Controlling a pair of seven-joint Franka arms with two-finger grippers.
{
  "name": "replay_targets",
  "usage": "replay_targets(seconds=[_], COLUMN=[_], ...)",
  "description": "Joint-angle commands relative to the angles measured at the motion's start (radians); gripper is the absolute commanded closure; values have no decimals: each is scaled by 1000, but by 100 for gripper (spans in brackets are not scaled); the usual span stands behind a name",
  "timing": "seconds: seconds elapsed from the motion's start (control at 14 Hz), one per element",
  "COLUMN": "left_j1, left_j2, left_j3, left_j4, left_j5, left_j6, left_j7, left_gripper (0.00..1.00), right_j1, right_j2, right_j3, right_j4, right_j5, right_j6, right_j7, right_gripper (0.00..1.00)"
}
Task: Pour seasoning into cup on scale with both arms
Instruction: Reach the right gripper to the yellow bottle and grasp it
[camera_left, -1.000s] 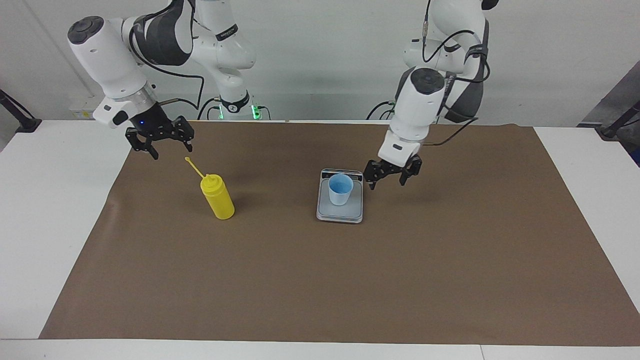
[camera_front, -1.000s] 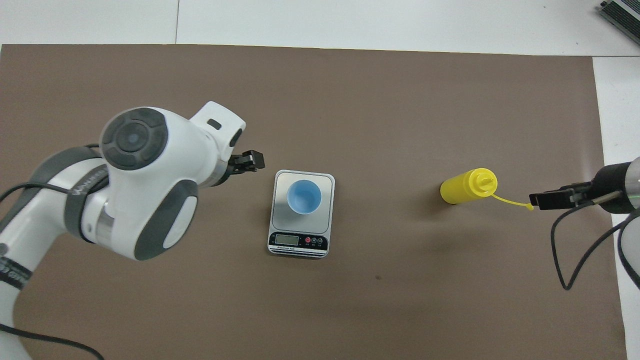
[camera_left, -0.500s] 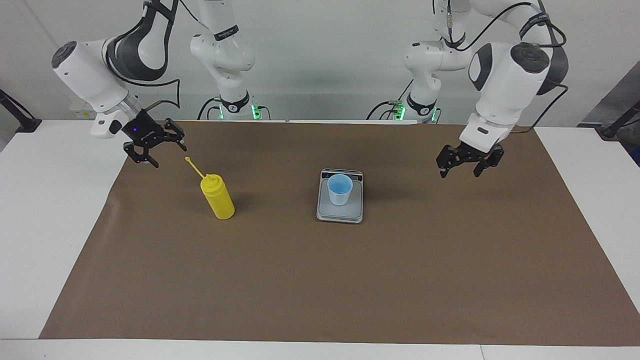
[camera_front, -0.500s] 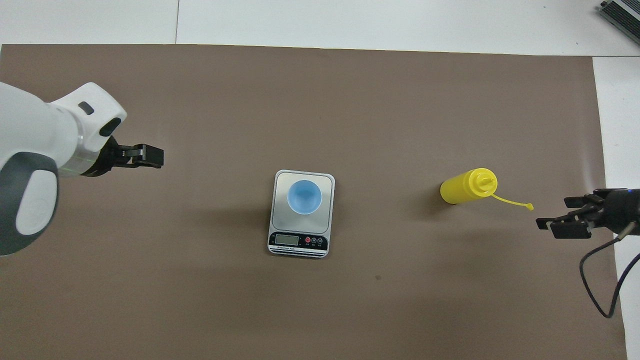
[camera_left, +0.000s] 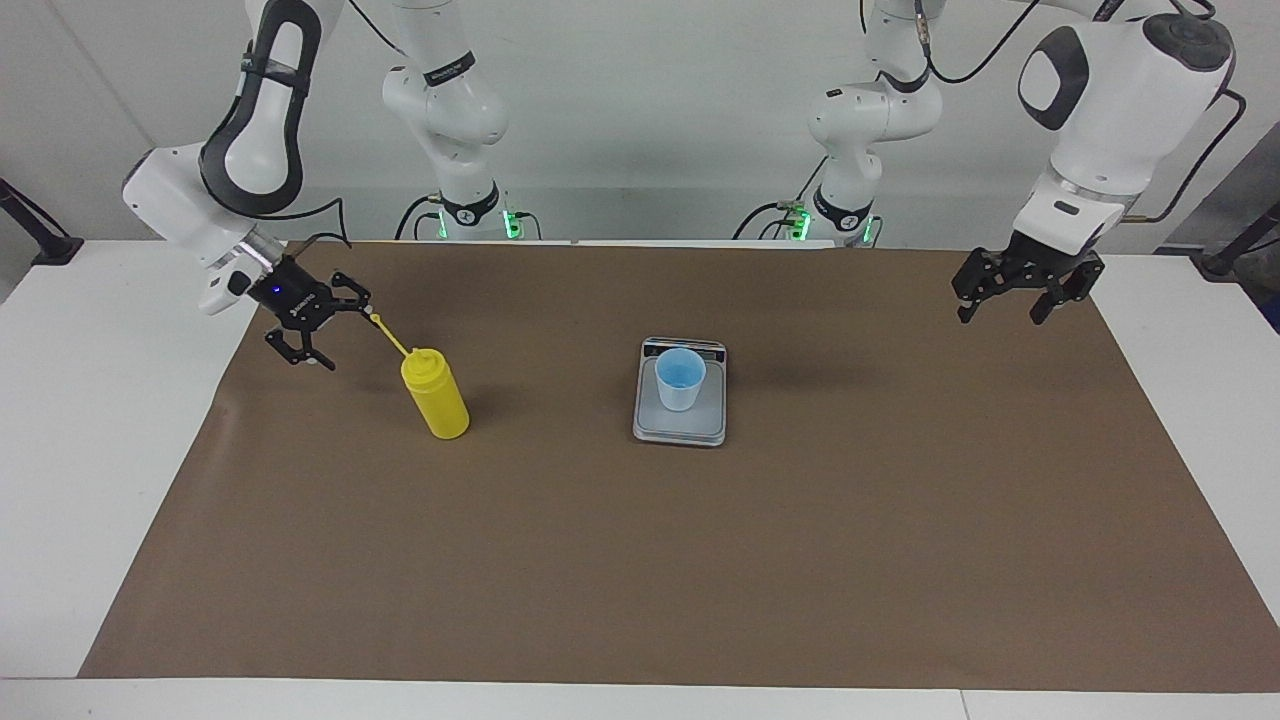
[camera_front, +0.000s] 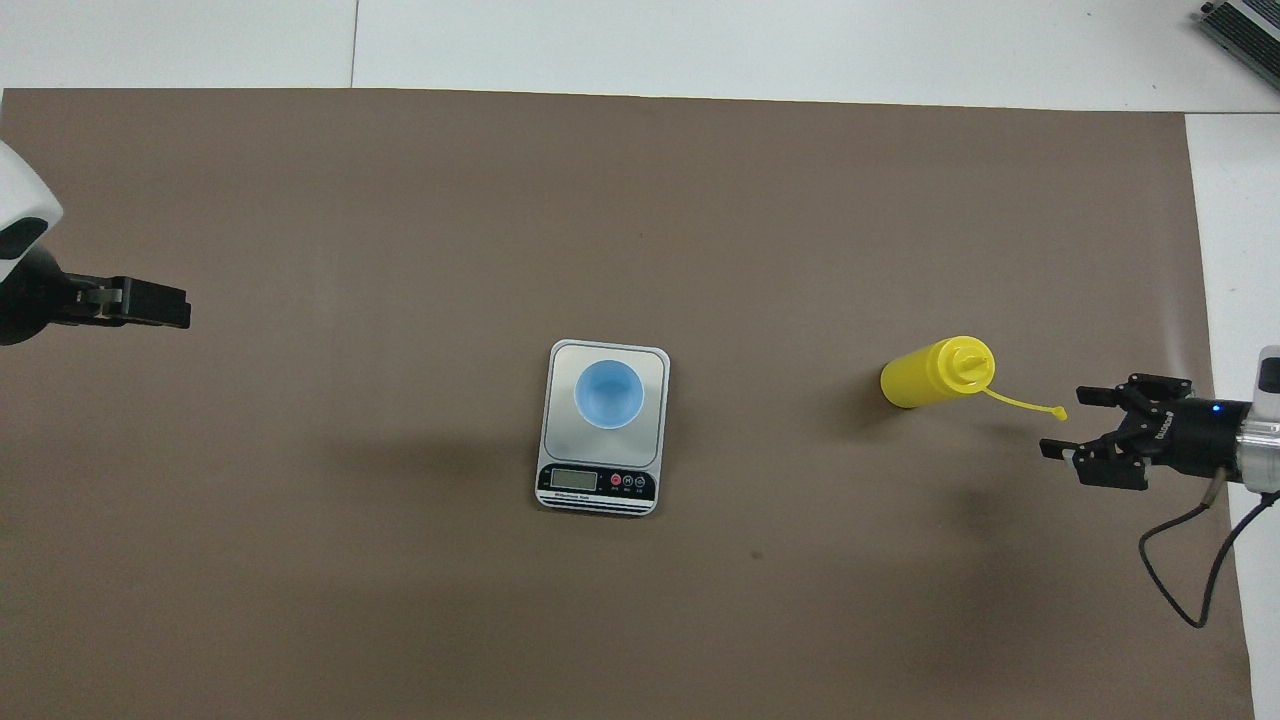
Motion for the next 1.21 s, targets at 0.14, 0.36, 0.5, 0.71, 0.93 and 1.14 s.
replay_targets(seconds=[0.14, 0.36, 0.5, 0.71, 0.93, 1.14], left_j1=[20, 8, 14, 23, 17, 8], left_j2=[-9, -46, -44, -31, -14, -35], left_j3=[-14, -20, -20, -18, -20, -21], left_j4=[74, 30, 31, 81, 100, 56], left_j5=[7, 6, 6, 0, 1, 1], left_j6=[-142, -136, -130, -158, -161, -153], left_j7=[29, 19, 15, 11, 0, -95], left_gripper=[0, 0, 0, 0, 0, 0], right_j1=[80, 227, 296, 312, 319, 365], right_j2=[74, 76, 85, 93, 97, 102], right_j3=[6, 5, 6, 5, 6, 8], right_j4=[-30, -51, -56, -56, -54, -53], right_j5=[193, 320, 372, 457, 474, 543], right_j6=[94, 183, 261, 315, 340, 388], right_j7=[-255, -261, -287, -347, -355, -367], right_gripper=[0, 0, 0, 0, 0, 100])
